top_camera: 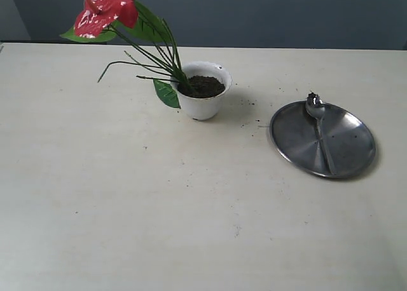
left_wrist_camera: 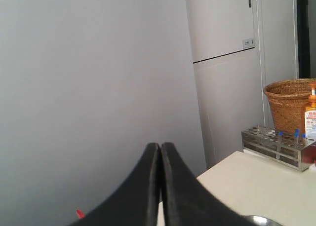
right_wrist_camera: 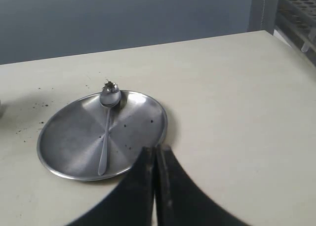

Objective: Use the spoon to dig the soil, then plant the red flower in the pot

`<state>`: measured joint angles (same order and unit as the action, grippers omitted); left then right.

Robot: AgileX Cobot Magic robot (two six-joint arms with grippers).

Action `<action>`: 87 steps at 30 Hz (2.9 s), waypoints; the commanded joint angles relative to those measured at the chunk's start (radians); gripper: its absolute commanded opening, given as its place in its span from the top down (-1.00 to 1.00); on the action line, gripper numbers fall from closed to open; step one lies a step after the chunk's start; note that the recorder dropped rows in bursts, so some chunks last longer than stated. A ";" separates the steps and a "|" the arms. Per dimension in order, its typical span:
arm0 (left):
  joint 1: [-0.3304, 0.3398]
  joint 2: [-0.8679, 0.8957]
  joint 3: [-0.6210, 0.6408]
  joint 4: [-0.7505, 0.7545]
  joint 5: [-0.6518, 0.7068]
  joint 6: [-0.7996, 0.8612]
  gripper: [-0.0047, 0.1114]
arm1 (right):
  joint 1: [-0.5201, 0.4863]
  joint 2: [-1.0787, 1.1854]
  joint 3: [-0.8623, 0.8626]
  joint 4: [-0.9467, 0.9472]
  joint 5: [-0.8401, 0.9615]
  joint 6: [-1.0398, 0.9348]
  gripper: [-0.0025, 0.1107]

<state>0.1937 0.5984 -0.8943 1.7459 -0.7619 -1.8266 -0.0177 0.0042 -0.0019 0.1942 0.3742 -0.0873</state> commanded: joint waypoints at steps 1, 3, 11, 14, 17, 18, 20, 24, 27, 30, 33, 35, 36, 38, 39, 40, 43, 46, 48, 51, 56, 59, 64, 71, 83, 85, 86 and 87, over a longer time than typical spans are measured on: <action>-0.008 -0.005 0.002 -0.001 -0.002 0.046 0.91 | -0.004 -0.004 0.002 0.002 -0.010 -0.003 0.96; -0.008 -0.005 0.002 -0.001 0.008 0.098 0.91 | -0.004 -0.004 0.002 0.002 -0.010 -0.003 0.96; -0.006 -0.005 0.002 -0.001 0.138 0.283 0.91 | -0.004 -0.004 0.002 0.002 -0.010 -0.003 0.96; -0.005 -0.022 0.021 -0.001 0.241 0.283 0.91 | -0.004 -0.004 0.002 0.002 -0.010 -0.003 0.96; 0.018 -0.067 0.076 -0.001 0.335 0.267 0.91 | -0.004 -0.004 0.002 0.002 -0.010 -0.003 0.96; 0.032 -0.088 0.106 -0.001 0.361 0.255 0.91 | -0.004 -0.004 0.002 0.002 -0.010 -0.003 0.96; 0.064 -0.130 0.171 -0.001 0.407 0.223 0.91 | -0.004 -0.004 0.002 0.002 -0.010 -0.003 0.96; 0.147 -0.216 0.334 -0.001 0.452 0.161 0.91 | -0.004 -0.004 0.002 0.002 -0.010 -0.003 0.96; 0.186 -0.271 0.441 -0.001 0.503 0.118 0.91 | -0.004 -0.004 0.002 0.002 -0.010 -0.003 0.96; 0.193 -0.307 0.512 -0.001 0.550 0.065 0.91 | -0.004 -0.004 0.002 0.002 -0.010 -0.003 0.96; 0.193 -0.339 0.528 -0.001 0.567 0.019 0.91 | -0.004 -0.004 0.002 0.002 -0.010 -0.003 0.96; 0.193 -0.354 0.528 -0.001 0.571 0.021 0.91 | -0.004 -0.004 0.002 -0.002 -0.010 -0.003 0.96; 0.193 -0.356 0.528 -0.001 0.579 0.024 0.91 | -0.004 -0.004 0.002 -0.002 -0.010 -0.003 0.96; 0.193 -0.356 0.528 -0.001 0.598 0.024 0.91 | -0.004 -0.004 0.002 -0.002 -0.010 -0.003 0.96; 0.193 -0.356 0.528 -0.001 0.607 0.024 0.91 | -0.004 -0.004 0.002 -0.002 -0.010 -0.003 0.96; 0.193 -0.356 0.525 -0.001 0.610 0.024 0.91 | -0.004 -0.004 0.002 -0.002 -0.010 -0.003 0.96; 0.193 -0.356 0.516 -0.001 0.627 0.024 0.91 | -0.004 -0.004 0.002 -0.002 -0.010 -0.003 0.96; 0.193 -0.356 0.498 -0.001 0.636 0.024 0.91 | -0.004 -0.004 0.002 -0.002 -0.010 -0.003 0.96; 0.193 -0.356 0.496 -0.001 0.649 0.019 0.91 | -0.004 -0.004 0.002 -0.002 -0.010 -0.003 0.96; 0.193 -0.360 0.494 -0.001 0.718 -0.012 0.91 | -0.004 -0.004 0.002 -0.002 -0.010 -0.003 0.96; 0.193 -0.385 0.494 -0.001 0.853 -0.134 0.91 | -0.004 -0.004 0.002 0.000 -0.010 -0.003 0.96; 0.193 -0.399 0.494 -0.001 0.919 -0.196 0.91 | -0.004 -0.004 0.002 0.000 -0.010 -0.003 0.96; 0.193 -0.412 0.494 -0.129 0.970 -0.215 0.91 | -0.004 -0.004 0.002 0.000 -0.010 -0.003 0.96; 0.193 -0.412 0.494 -0.617 0.921 0.362 0.91 | -0.004 -0.004 0.002 0.000 -0.010 -0.003 0.96; 0.193 -0.474 0.494 -1.843 1.088 1.897 0.91 | -0.004 -0.004 0.002 -0.002 -0.010 -0.003 0.96; 0.193 -0.474 0.494 -1.845 1.148 1.893 0.91 | -0.004 -0.004 0.002 -0.002 -0.010 -0.003 0.96; 0.193 -0.474 0.494 -1.845 1.185 1.893 0.91 | -0.004 -0.004 0.002 -0.002 -0.010 -0.003 0.96; 0.193 -0.474 0.494 -1.838 1.213 1.893 0.91 | -0.004 -0.004 0.002 -0.002 -0.010 -0.003 0.96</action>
<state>0.3829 0.1310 -0.3957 -0.0622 0.3645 0.0322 -0.0177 0.0042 -0.0019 0.1942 0.3742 -0.0873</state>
